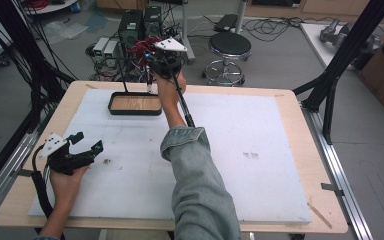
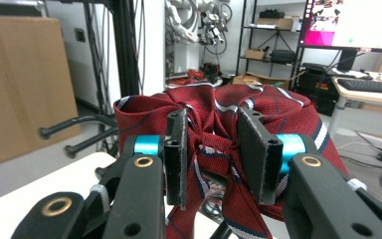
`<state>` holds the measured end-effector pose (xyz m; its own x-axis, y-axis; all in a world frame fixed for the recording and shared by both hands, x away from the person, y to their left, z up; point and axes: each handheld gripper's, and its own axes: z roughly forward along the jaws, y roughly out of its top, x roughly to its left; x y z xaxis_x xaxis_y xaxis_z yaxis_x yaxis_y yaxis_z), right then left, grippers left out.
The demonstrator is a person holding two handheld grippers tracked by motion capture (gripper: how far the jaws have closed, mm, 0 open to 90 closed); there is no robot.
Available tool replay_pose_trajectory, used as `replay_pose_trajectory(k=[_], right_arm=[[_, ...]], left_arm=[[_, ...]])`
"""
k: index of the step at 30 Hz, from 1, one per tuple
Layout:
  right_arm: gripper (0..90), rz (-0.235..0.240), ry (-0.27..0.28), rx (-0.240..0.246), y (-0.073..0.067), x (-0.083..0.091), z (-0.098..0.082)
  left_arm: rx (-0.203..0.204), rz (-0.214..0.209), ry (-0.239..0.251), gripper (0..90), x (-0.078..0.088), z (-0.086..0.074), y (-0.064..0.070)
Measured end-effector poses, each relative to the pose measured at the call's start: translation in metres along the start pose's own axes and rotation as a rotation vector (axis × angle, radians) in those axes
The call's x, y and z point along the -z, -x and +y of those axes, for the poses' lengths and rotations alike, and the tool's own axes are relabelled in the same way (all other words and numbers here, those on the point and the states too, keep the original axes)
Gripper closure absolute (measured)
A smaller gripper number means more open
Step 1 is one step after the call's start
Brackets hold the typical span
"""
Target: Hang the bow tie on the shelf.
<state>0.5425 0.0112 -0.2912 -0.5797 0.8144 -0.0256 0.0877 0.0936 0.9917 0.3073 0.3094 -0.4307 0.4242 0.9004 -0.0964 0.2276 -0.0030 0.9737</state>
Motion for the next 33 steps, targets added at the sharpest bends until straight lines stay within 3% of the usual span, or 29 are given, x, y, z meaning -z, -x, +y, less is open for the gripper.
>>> replay_pose_trajectory(k=[6,10,13,17,33], right_arm=[[66.1,-0.025,-0.015,-0.022,0.010,-0.008,-0.003],[65.9,-0.058,-0.055,-0.041,0.021,-0.010,-0.011],[65.8,-0.067,-0.060,-0.082,0.027,-0.008,-0.014],[65.6,-0.092,-0.098,-0.047,0.028,-0.007,-0.019],[58.6,-0.114,-0.124,-0.066,0.032,-0.009,-0.027]], left_arm=[[-0.004,-0.003,-0.001,16.3,0.000,0.000,0.000],[-0.004,-0.003,0.001,16.3,0.000,0.000,0.001],[-0.002,-0.003,-0.002,16.3,0.000,0.000,0.000],[-0.004,-0.004,0.000,16.3,0.000,0.000,0.002],[-0.006,-0.004,-0.004,16.4,0.000,0.000,0.001]])
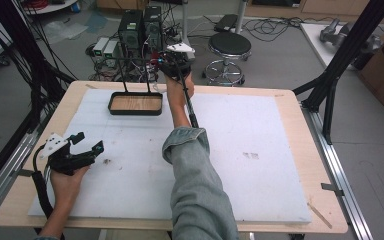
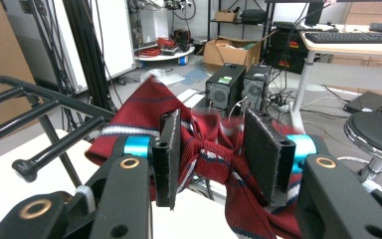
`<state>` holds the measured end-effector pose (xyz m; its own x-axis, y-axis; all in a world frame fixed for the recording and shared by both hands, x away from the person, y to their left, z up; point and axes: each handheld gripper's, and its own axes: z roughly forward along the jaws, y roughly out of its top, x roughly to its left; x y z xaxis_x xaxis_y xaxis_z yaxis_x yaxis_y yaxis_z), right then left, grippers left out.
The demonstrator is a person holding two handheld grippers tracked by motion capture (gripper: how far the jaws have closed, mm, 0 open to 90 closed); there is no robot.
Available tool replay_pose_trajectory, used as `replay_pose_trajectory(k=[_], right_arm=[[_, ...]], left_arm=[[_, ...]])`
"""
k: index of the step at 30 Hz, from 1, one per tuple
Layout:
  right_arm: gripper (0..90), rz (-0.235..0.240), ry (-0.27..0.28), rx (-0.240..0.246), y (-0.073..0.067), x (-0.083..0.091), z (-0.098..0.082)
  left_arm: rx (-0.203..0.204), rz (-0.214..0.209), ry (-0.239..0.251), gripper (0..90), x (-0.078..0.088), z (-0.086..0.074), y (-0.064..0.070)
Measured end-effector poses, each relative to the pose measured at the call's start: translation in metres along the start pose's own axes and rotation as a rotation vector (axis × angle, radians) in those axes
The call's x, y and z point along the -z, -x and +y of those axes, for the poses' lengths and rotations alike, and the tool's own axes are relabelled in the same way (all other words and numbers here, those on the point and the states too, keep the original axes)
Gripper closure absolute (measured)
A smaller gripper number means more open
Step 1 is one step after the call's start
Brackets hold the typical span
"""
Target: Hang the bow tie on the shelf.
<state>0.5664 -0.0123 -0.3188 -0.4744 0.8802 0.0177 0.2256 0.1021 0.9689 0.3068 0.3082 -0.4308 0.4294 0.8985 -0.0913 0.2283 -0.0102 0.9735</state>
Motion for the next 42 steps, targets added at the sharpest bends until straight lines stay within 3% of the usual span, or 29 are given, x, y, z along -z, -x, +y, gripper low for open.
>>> replay_pose_trajectory(k=[8,16,26,35,42], right_arm=[[58.3,-0.001,0.000,-0.006,0.000,0.001,0.000],[51.7,-0.008,0.020,-0.019,0.007,0.011,0.005],[44.9,-0.020,0.064,-0.061,0.035,0.041,0.006],[39.1,-0.017,0.103,-0.067,0.060,0.069,0.010],[34.4,-0.027,0.131,-0.077,0.082,0.100,0.010]], left_arm=[[-0.002,-0.001,-0.002,16.3,0.000,0.000,0.000],[-0.003,0.000,-0.001,16.3,0.000,0.000,0.001],[-0.005,0.005,-0.002,16.3,0.000,0.000,0.001],[-0.011,0.007,-0.003,16.3,-0.003,0.000,0.001],[-0.013,0.009,-0.003,16.3,-0.003,0.000,0.002]])
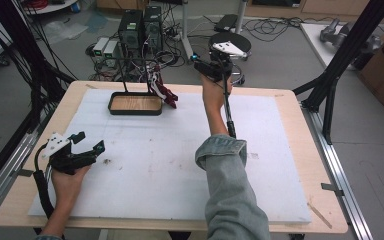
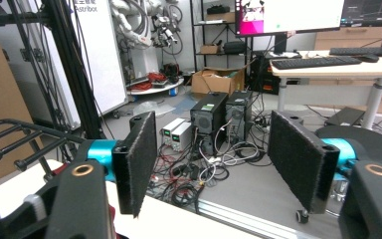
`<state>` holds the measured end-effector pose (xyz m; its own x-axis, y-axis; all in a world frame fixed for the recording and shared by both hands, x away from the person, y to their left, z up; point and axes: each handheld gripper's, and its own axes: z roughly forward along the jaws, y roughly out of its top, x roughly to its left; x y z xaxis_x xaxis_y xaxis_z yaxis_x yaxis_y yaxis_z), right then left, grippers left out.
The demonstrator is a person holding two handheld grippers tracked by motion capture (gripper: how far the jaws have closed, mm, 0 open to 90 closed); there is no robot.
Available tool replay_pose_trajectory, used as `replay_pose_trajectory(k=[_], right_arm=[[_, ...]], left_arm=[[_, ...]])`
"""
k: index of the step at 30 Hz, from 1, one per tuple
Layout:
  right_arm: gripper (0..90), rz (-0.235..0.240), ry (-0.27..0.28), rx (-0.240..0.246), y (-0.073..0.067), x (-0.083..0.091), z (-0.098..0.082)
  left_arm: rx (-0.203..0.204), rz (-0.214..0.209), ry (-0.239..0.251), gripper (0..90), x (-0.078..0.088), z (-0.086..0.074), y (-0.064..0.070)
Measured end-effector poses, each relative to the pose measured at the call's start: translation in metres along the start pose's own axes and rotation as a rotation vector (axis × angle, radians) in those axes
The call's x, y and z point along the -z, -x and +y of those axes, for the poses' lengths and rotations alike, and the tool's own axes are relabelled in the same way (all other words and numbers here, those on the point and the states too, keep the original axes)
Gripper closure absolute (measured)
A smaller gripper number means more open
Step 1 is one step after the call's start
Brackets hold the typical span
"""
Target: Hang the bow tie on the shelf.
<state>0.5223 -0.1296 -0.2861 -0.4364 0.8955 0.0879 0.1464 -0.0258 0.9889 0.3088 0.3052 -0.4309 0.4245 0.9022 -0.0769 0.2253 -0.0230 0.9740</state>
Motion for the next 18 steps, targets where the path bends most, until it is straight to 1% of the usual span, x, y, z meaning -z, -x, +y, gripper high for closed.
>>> replay_pose_trajectory(k=[8,12,15,18], right_arm=[[30.8,-0.022,0.023,0.018,0.020,0.032,0.002],[27.1,-0.028,0.011,0.010,0.030,0.047,0.002],[26.9,-0.037,0.024,0.016,0.037,0.060,0.002],[25.8,-0.034,0.024,0.007,0.047,0.072,0.000]], left_arm=[[-0.004,-0.005,-0.005,16.3,0.000,0.000,0.001],[-0.005,-0.002,-0.009,16.3,0.000,0.000,0.001],[-0.005,-0.001,-0.009,16.3,0.000,0.000,0.001],[-0.008,-0.002,-0.012,16.3,-0.001,0.000,0.001]])
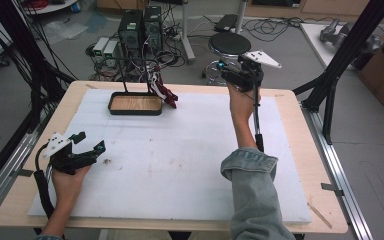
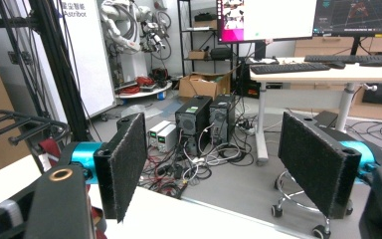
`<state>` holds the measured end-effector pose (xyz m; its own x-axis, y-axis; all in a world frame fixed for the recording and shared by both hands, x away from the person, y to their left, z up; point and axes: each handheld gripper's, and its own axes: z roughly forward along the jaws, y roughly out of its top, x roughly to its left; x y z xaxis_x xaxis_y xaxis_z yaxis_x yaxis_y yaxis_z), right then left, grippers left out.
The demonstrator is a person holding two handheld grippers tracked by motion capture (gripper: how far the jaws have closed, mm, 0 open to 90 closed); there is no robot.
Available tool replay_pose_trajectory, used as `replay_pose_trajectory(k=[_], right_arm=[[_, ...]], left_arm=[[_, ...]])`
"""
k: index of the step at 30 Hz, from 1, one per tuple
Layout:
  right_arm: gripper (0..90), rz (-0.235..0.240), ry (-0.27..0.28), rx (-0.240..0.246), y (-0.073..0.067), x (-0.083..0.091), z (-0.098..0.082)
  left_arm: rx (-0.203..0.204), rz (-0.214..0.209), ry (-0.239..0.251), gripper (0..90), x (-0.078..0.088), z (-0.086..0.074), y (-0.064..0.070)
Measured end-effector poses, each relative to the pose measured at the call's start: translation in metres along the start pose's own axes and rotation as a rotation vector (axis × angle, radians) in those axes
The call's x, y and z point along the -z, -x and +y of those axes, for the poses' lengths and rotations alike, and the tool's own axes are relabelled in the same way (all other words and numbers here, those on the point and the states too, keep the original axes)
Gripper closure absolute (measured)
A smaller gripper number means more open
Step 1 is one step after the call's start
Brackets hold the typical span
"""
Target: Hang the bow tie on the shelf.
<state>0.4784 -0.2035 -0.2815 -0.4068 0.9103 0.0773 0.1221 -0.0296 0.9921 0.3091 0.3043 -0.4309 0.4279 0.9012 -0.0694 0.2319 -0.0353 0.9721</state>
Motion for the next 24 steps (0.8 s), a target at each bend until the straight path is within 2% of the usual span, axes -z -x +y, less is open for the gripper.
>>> replay_pose_trajectory(k=[2,5,6,9,10,12,15,18,24], right_arm=[[24.1,0.004,-0.023,-0.014,0.006,0.007,0.000],[24.2,0.001,-0.003,-0.017,0.011,0.015,-0.003],[24.2,-0.003,0.001,-0.014,0.015,0.024,-0.005],[21.1,0.009,-0.036,-0.033,0.024,0.034,-0.005],[21.4,0.006,-0.009,-0.029,0.026,0.040,-0.006],[21.4,0.005,0.008,-0.018,0.028,0.048,-0.008],[20.0,0.027,-0.046,-0.022,0.032,0.058,-0.010],[20.5,0.027,0.005,-0.012,0.033,0.073,-0.014],[20.2,0.050,0.007,0.002,0.035,0.099,-0.025]], left_arm=[[0.000,0.000,-0.001,16.3,0.000,0.000,0.000],[0.000,0.000,-0.002,16.3,0.000,0.000,0.000],[-0.001,0.000,-0.004,16.3,0.000,0.000,0.000],[-0.001,0.001,-0.003,16.3,0.000,0.000,0.001],[-0.002,0.002,-0.004,16.3,0.000,0.000,0.001],[-0.003,0.000,-0.005,16.3,0.000,0.000,0.000],[-0.005,0.003,-0.005,16.3,0.000,0.000,0.001],[-0.005,0.004,-0.006,16.3,-0.001,0.000,0.002],[-0.004,0.007,-0.008,16.3,-0.001,0.000,0.002]])
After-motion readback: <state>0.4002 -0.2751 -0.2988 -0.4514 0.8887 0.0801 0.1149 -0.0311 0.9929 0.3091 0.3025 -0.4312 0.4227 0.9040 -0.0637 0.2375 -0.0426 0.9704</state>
